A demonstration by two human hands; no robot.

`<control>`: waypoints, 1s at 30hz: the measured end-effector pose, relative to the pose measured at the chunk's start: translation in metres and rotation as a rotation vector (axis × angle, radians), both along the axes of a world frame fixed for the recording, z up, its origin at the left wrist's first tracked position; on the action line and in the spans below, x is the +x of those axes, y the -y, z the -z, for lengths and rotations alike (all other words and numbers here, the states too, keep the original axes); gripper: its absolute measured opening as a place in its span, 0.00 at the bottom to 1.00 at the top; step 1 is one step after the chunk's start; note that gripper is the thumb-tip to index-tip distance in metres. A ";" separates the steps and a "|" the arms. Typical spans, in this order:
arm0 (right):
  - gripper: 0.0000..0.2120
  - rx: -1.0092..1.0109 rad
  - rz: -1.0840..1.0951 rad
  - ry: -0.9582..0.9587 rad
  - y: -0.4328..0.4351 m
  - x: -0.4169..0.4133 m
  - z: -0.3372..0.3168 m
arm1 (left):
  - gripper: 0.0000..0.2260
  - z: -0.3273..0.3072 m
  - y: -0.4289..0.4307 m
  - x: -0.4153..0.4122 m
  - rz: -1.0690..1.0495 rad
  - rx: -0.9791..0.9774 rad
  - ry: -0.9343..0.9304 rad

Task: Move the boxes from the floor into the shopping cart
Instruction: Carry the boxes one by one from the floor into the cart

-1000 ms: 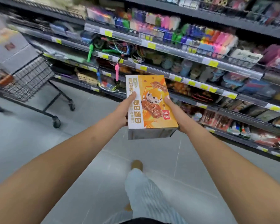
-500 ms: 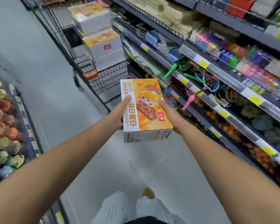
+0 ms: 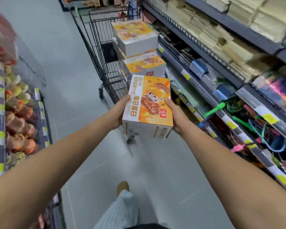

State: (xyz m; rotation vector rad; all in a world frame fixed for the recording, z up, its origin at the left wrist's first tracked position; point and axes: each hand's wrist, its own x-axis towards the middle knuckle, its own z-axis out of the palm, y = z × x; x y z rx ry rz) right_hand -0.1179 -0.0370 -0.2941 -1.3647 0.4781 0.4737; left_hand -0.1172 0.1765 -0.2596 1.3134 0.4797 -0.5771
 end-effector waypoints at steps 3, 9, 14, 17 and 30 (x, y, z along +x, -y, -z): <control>0.21 -0.023 0.068 -0.016 -0.028 0.046 -0.001 | 0.16 -0.007 -0.031 0.053 0.086 0.094 -0.005; 0.35 0.082 0.325 -0.075 -0.053 0.121 0.011 | 0.30 -0.016 -0.051 0.122 0.098 0.055 0.017; 0.55 0.029 0.436 -0.057 -0.055 0.180 0.007 | 0.39 -0.009 -0.039 0.186 0.166 -0.058 -0.009; 0.57 0.030 0.421 -0.028 -0.055 0.216 0.010 | 0.39 0.003 -0.026 0.229 0.175 0.040 -0.030; 0.43 0.166 0.298 -0.185 -0.047 0.360 0.055 | 0.30 0.059 -0.006 0.381 0.005 0.143 -0.074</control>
